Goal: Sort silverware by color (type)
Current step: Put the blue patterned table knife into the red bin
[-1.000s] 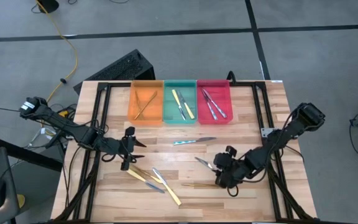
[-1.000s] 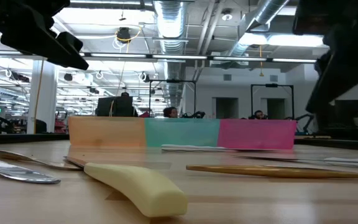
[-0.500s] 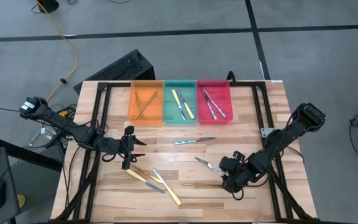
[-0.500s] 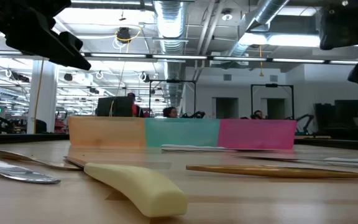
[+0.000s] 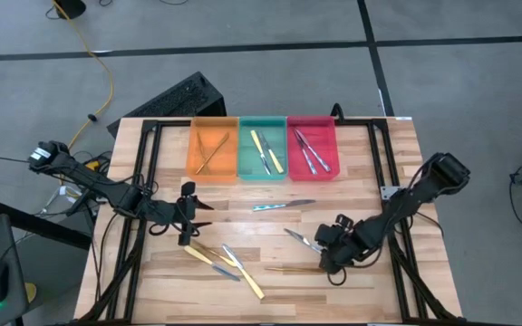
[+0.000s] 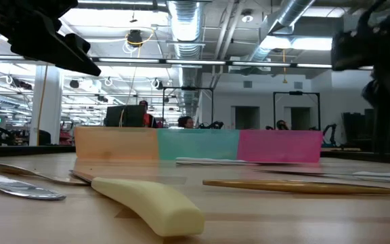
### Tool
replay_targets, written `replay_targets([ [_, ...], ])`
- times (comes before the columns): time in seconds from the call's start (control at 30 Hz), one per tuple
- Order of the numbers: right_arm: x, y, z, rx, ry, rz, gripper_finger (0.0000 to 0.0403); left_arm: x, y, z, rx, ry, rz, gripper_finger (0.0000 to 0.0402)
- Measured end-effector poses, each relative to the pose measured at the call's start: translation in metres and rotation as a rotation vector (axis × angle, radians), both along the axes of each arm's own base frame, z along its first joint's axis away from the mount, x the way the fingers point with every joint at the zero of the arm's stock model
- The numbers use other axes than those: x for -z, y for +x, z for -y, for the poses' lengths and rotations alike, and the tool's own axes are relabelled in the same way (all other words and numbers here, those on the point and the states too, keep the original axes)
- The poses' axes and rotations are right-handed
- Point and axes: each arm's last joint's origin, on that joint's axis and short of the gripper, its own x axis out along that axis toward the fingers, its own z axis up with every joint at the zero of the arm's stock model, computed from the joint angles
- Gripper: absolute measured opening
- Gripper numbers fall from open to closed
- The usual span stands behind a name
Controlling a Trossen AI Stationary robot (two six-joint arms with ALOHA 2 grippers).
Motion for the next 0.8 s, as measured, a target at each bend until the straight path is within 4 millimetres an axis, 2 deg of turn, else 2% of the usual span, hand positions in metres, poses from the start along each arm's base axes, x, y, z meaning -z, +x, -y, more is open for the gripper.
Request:
replay_targets([
  [0.17, 0.018, 0.014, -0.006, -0.045, -0.022, -0.059, 0.0239, 0.0, 0.0, 0.0, -0.007, 0.014, 0.003, 0.019],
  [0.5, 0.027, 0.033, -0.021, -0.033, -0.064, -0.166, 0.0227, -0.005, 0.003, -0.003, -0.014, 0.138, 0.058, 0.019],
  [0.63, 0.028, 0.03, -0.022, 0.005, -0.057, -0.186, 0.0184, -0.009, 0.007, -0.008, -0.03, 0.156, 0.094, 0.019],
  [0.8, 0.028, 0.028, -0.024, 0.01, -0.051, -0.183, 0.0095, -0.011, 0.01, -0.014, -0.067, 0.149, 0.11, 0.019],
])
